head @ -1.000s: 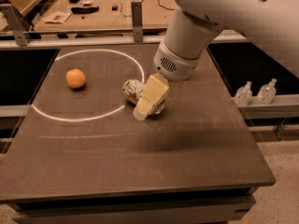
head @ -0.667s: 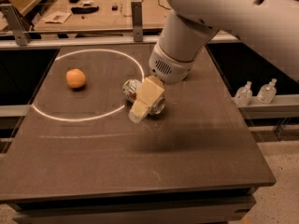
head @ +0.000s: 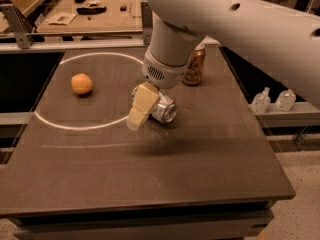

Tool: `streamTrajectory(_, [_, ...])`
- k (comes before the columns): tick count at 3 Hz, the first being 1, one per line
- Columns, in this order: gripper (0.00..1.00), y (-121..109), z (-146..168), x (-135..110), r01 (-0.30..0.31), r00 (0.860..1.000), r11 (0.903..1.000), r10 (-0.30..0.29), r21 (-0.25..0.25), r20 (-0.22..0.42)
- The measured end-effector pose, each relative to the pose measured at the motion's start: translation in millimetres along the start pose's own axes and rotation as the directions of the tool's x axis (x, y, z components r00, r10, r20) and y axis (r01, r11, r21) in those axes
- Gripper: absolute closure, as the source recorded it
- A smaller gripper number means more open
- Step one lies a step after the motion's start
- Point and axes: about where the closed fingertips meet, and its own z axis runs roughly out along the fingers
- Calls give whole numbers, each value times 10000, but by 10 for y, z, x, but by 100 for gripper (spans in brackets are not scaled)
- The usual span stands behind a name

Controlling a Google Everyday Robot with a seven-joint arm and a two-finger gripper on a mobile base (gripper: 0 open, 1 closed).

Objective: Place 7up can upright

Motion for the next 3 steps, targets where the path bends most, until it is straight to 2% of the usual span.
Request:
streamTrajectory(2, [0, -294, 237, -117, -60, 9956, 9982, 115, 601, -925])
streamTrajectory(3, [0, -332, 369, -56, -61, 9892, 9977, 160, 682, -1460])
